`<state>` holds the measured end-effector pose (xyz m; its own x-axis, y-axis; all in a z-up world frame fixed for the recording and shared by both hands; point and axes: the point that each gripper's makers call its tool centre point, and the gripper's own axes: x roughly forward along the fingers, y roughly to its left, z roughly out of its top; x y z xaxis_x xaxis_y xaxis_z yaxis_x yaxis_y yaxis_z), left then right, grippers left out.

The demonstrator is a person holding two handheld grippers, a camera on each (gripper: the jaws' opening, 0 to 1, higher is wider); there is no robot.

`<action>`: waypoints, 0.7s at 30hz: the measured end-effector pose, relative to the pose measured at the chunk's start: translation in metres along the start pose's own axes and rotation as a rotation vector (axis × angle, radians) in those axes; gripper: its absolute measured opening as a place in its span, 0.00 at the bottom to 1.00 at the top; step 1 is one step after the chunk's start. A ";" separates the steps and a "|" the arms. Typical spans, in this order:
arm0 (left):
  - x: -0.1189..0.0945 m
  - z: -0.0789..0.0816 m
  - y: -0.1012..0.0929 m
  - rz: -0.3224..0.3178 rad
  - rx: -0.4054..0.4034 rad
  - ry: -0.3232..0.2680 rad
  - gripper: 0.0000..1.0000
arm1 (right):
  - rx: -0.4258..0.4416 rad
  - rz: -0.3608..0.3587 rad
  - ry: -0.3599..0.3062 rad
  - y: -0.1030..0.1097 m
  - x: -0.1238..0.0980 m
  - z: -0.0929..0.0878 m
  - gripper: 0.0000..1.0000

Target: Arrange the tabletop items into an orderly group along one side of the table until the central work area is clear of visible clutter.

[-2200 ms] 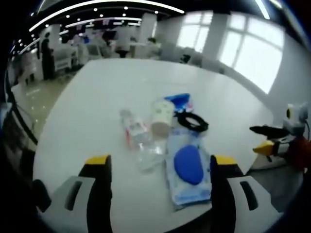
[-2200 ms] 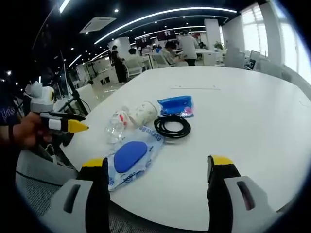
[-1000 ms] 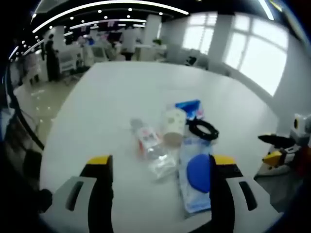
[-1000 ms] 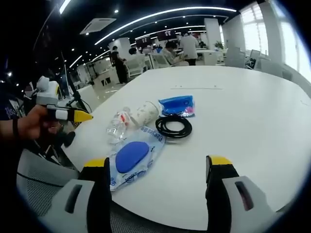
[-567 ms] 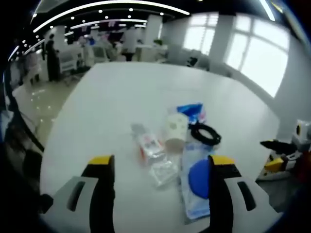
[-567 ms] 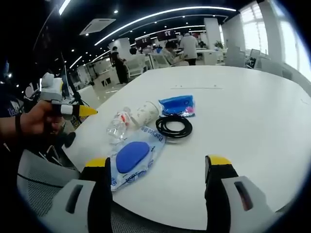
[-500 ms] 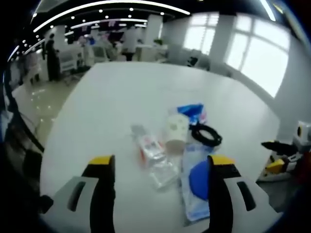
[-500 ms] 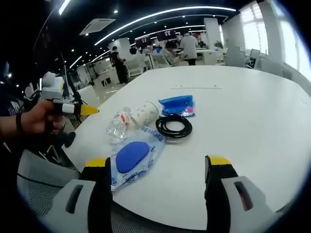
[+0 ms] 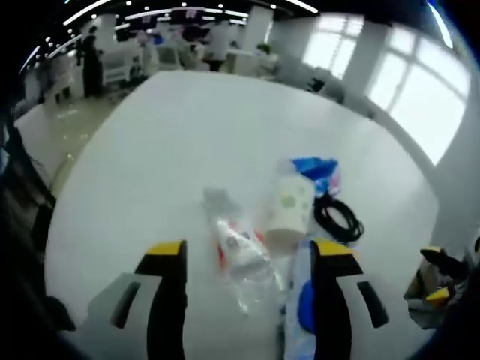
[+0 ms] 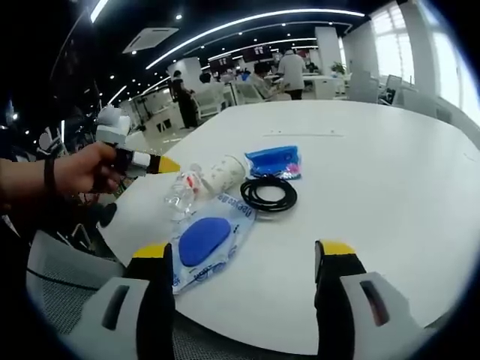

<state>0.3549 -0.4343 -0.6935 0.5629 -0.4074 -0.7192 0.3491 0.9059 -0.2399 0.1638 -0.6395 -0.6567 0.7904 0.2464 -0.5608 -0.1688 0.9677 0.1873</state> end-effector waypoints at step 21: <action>0.042 -0.023 0.000 0.115 -0.117 0.221 0.42 | 0.031 -0.009 0.004 -0.005 0.000 -0.001 0.75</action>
<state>0.3615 -0.4485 -0.7388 0.4118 -0.2775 -0.8680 0.1960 0.9572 -0.2131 0.1640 -0.6437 -0.6588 0.7897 0.2377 -0.5655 -0.1432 0.9679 0.2067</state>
